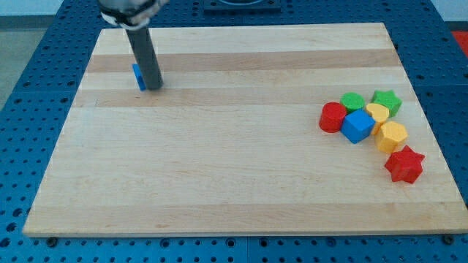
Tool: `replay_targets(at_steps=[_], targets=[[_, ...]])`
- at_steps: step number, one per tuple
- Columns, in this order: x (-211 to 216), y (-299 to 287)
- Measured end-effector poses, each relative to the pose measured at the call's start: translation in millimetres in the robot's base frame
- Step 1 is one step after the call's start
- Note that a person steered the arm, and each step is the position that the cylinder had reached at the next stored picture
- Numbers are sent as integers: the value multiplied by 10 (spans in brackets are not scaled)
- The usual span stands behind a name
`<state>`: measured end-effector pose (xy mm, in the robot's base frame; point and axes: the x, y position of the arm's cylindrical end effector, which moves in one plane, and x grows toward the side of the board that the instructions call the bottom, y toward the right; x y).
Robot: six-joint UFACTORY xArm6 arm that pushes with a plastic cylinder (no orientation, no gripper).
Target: Move your arm left to the red star
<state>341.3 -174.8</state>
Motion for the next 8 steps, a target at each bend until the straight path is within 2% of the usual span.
replay_targets(at_steps=[1,3,4,5,6,7,8], targets=[[0,-1],[-315,-138],[-95,370],[65,560],[398,603],[1104,652],[1104,652]])
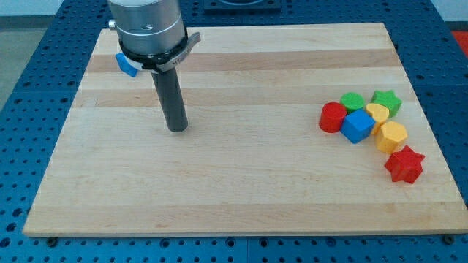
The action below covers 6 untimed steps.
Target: Move your arm left to the red star
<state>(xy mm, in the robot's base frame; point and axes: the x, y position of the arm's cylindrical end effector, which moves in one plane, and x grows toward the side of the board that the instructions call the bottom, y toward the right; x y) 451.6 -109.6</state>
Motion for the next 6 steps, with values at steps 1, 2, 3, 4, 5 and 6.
replay_targets(at_steps=[1,2,3,4,5,6], targets=[[144,559],[196,906],[196,906],[355,1466],[363,1733],[634,2074]])
